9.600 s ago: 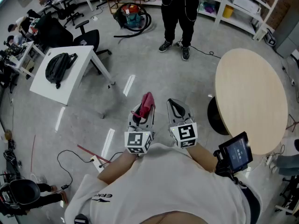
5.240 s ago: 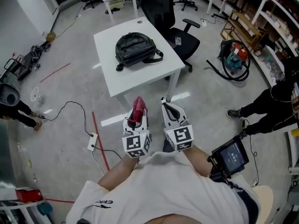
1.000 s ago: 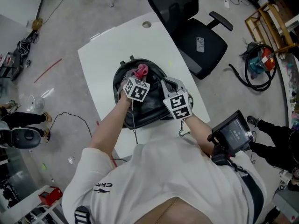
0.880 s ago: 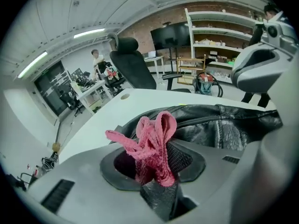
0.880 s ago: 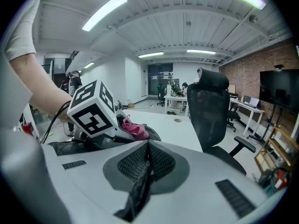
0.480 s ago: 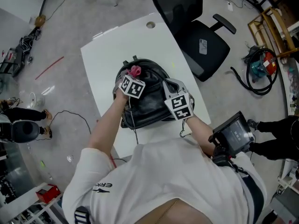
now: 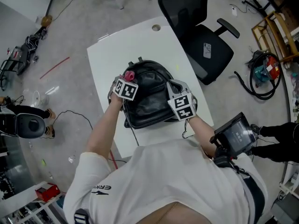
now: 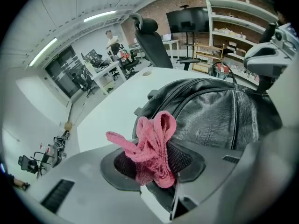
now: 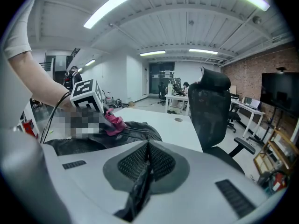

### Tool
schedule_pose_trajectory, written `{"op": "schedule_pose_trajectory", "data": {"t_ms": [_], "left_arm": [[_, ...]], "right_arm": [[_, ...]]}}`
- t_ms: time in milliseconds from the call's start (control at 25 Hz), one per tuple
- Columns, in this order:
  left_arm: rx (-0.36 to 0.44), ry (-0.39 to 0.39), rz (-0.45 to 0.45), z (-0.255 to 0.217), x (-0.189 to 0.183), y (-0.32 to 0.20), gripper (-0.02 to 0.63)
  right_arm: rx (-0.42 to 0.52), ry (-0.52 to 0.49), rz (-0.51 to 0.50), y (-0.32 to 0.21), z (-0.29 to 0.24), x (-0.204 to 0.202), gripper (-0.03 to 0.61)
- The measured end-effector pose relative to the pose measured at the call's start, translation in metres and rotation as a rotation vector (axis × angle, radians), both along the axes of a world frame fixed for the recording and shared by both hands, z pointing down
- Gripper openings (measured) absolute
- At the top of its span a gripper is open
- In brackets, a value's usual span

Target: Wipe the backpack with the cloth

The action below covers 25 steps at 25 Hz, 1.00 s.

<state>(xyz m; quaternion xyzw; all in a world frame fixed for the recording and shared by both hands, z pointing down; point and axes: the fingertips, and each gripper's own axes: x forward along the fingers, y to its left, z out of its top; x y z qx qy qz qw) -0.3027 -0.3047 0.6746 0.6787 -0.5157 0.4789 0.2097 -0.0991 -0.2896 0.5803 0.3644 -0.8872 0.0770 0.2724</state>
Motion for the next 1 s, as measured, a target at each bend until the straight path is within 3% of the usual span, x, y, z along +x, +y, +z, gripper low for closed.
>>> {"op": "schedule_pose_trajectory", "data": {"t_ms": [240, 400, 520, 720, 1000], "left_arm": [[0.003, 0.027, 0.008, -0.006, -0.004, 0.005, 0.146], [0.059, 0.045, 0.113, -0.02, 0.03, -0.008, 0.146], [0.092, 0.065, 0.239, -0.023, 0.069, -0.022, 0.146], [0.061, 0.057, 0.431, -0.013, 0.123, -0.027, 0.146], [-0.001, -0.029, 0.475, 0.004, 0.116, -0.019, 0.146]], "right_arm": [[-0.006, -0.007, 0.016, 0.001, -0.003, -0.001, 0.003], [-0.011, -0.015, 0.018, 0.001, -0.002, 0.004, 0.003], [-0.012, -0.02, 0.027, -0.002, 0.001, 0.008, 0.003], [-0.013, -0.029, 0.041, -0.002, 0.001, 0.01, 0.003], [-0.011, -0.025, 0.023, -0.001, 0.003, 0.009, 0.003]]}}
